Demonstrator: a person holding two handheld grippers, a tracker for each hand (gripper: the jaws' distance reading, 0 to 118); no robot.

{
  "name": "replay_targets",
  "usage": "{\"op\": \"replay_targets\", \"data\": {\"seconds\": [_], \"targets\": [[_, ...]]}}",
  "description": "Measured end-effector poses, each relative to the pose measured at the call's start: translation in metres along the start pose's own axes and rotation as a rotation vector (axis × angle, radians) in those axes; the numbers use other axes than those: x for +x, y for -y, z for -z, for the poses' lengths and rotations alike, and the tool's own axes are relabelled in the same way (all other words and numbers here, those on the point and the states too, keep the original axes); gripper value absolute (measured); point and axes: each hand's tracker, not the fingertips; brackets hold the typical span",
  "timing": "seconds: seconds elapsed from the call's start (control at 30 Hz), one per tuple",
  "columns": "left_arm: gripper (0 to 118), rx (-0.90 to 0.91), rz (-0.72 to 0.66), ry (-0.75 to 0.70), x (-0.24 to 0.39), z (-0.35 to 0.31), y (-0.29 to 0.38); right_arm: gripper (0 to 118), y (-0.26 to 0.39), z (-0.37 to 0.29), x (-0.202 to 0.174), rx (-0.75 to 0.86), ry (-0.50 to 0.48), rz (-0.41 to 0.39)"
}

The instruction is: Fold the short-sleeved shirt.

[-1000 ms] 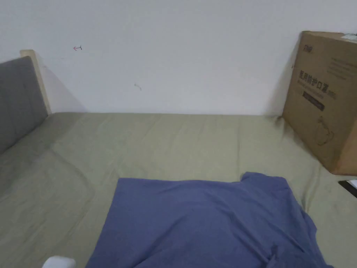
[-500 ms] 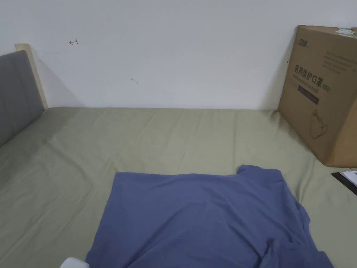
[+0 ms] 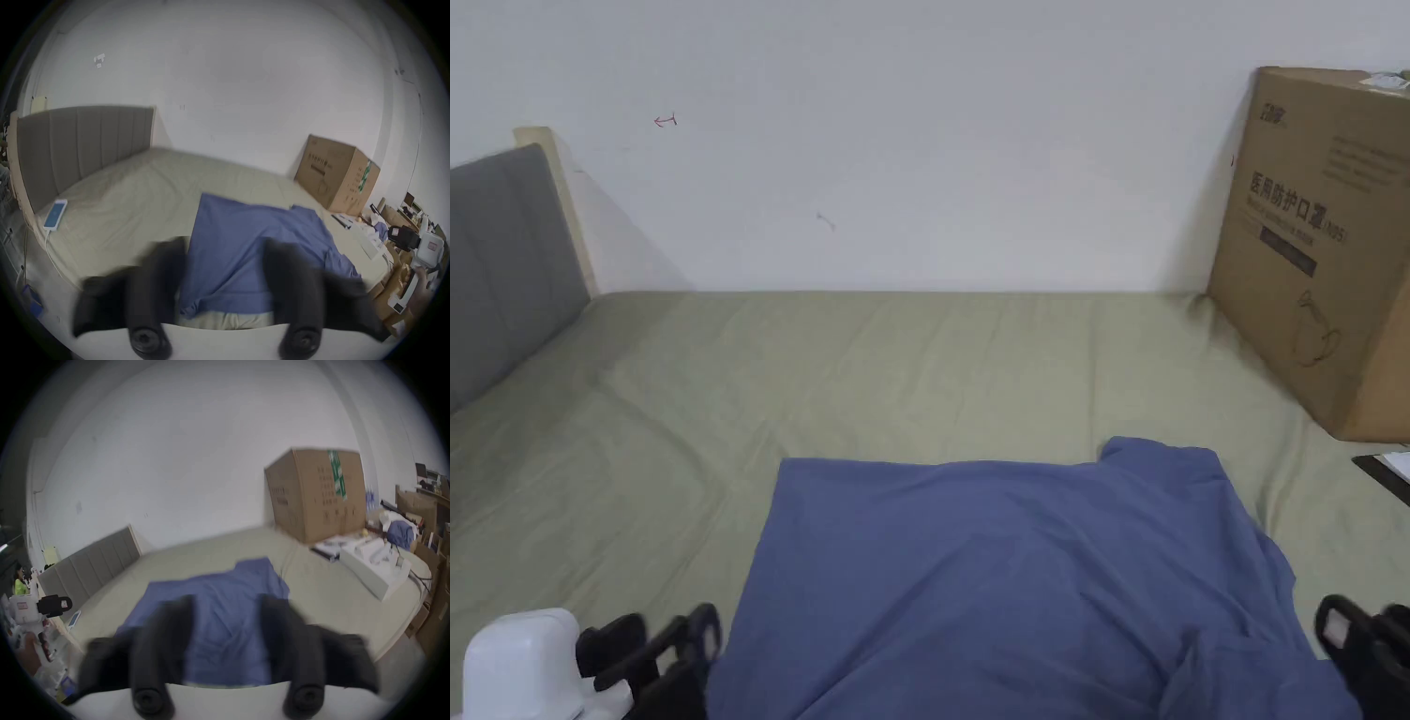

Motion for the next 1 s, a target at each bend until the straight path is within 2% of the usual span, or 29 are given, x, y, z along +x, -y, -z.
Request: {"op": "replay_targets", "data": {"seconds": [0.07,0.17,0.23,0.27,0.33,0.4,0.43,0.5,0.57,0.6,0.63,0.67,0.7,0.73,0.8,0.87,0.9,0.93,0.97,1.0], "targets": [[0,0.051,0.075,-0.096,0.008,-0.006,0.002,0,-0.002,0.001,-0.020,0.027,0.069,-0.062],[0,0.077,0.043,-0.037,0.005,-0.015,-0.002,0,-0.005,0.005,-0.025,0.014,-0.007,-0.009],[0,0.051,0.059,-0.050,0.004,-0.012,-0.011,0,-0.009,0.004,-0.019,-0.001,0.003,0.021],[0,-0.031,0.108,-0.078,0.001,-0.001,-0.019,0,-0.011,0.004,-0.019,-0.008,0.009,0.022],[0,-0.358,0.157,-0.097,-0.011,0.034,-0.033,0,-0.013,0.004,-0.017,-0.031,0.013,0.016],[0,-0.699,0.118,-0.031,-0.027,0.069,-0.031,0,-0.015,0.006,-0.013,-0.067,-0.005,0.022],[0,-0.807,0.100,0.019,-0.034,0.081,-0.024,0,-0.015,0.007,-0.012,-0.087,-0.016,0.028],[0,-0.899,0.148,0.059,-0.044,0.100,-0.004,0,-0.012,0.012,-0.011,-0.133,-0.027,0.035],[0,-0.932,0.204,-0.013,-0.048,0.115,0.015,0,-0.008,0.014,-0.010,-0.163,-0.025,0.037],[9,-0.927,0.226,-0.025,-0.049,0.119,0.023,0,-0.005,0.016,-0.010,-0.171,-0.018,0.038],[29,-0.917,0.214,-0.013,-0.051,0.120,0.029,0,-0.003,0.016,-0.009,-0.178,-0.018,0.040],[70,-0.910,0.209,-0.011,-0.052,0.122,0.034,0,-0.001,0.017,-0.009,-0.189,-0.020,0.043],[99,-0.892,0.192,0.006,-0.054,0.125,0.040,0,0.001,0.019,-0.009,-0.207,-0.022,0.047],[117,-0.885,0.175,0.006,-0.054,0.128,0.044,0,0.005,0.022,-0.009,-0.225,-0.023,0.049],[117,-0.845,0.132,0.040,-0.056,0.129,0.050,0,0.009,0.025,-0.009,-0.256,-0.028,0.051],[114,-0.868,0.111,0.013,-0.058,0.135,0.058,0,0.012,0.028,-0.013,-0.276,-0.024,0.043],[101,-0.875,0.105,0.016,-0.059,0.137,0.061,0,0.013,0.029,-0.013,-0.284,-0.022,0.040],[67,-0.872,0.109,0.025,-0.060,0.136,0.063,0,0.014,0.030,-0.013,-0.289,-0.023,0.041],[6,-0.846,0.136,0.021,-0.058,0.135,0.064,0,0.015,0.032,-0.012,-0.296,-0.025,0.044],[0,-0.823,0.180,-0.011,-0.057,0.135,0.067,0,0.015,0.033,-0.012,-0.302,-0.024,0.048]]}}
